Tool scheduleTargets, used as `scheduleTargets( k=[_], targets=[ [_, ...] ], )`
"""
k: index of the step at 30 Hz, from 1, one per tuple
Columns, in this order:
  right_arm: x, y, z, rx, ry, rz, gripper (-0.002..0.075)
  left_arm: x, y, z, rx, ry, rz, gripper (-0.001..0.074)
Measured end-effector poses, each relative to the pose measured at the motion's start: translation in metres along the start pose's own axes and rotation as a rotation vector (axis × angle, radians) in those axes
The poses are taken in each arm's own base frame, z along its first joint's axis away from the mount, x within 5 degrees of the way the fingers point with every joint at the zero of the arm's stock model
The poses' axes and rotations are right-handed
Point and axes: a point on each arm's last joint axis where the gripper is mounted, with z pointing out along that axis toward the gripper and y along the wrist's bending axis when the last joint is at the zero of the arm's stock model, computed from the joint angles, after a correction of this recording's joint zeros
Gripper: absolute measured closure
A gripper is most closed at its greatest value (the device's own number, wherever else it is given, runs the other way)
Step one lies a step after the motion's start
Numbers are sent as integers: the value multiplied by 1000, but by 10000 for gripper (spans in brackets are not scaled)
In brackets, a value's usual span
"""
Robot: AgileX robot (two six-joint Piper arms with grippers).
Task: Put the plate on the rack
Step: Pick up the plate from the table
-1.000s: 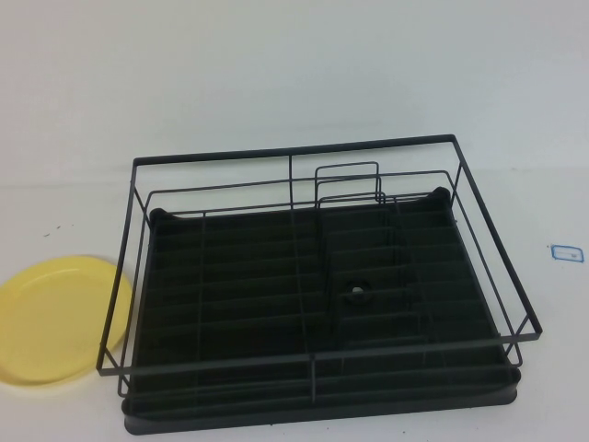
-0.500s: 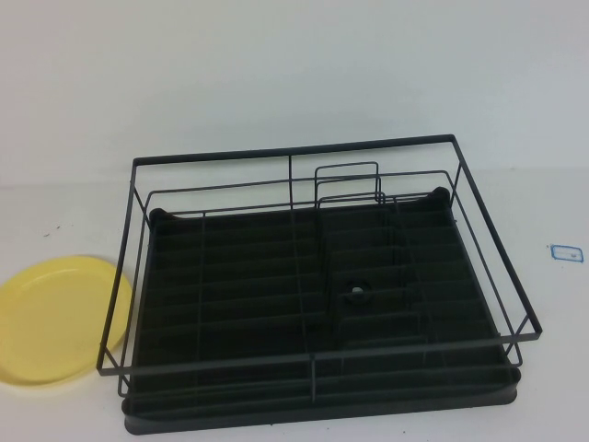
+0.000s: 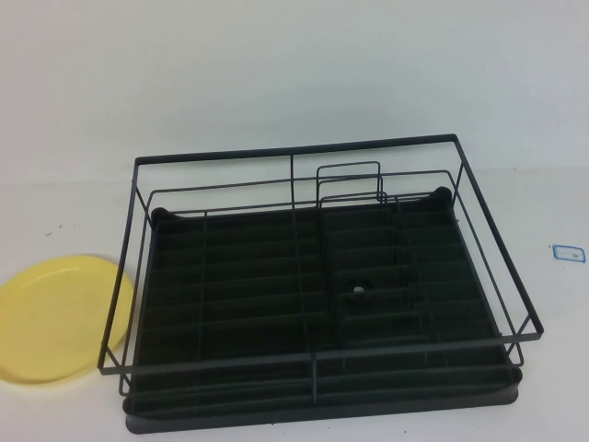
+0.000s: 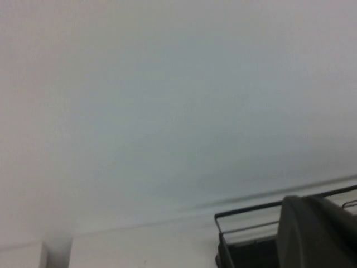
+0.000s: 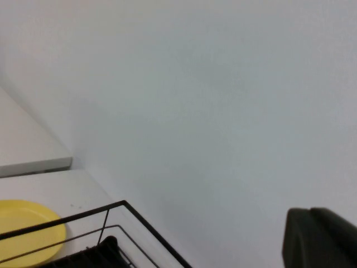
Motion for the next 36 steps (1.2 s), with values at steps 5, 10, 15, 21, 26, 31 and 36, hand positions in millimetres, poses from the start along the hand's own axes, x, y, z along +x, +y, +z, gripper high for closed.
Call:
scheduleTargets(
  k=[5, 10, 15, 21, 26, 31, 36],
  targets=[
    [14, 4, 18, -51, 23, -25, 728, 12, -9, 53, -182, 192, -144, 735],
    [39, 6, 27, 16, 88, -30, 728, 3, 11, 49, -420, 91, -187, 735],
    [84, 8, 29, 153, 232, -45, 728, -17, 44, 3, -554, 1, -163, 735],
    [110, 14, 28, 199, 321, -64, 728, -13, 62, -14, -644, 111, 98, 735],
    [108, 20, 29, 142, 300, -38, 728, -14, 47, -10, -416, 110, 318, 735],
    [106, 27, 31, 64, 275, 0, 728, -12, 15, 3, -58, 93, 569, 735],
    [104, 35, 32, -20, 251, 43, 728, -1, 10, 61, -68, 263, 571, 735]
  ],
)
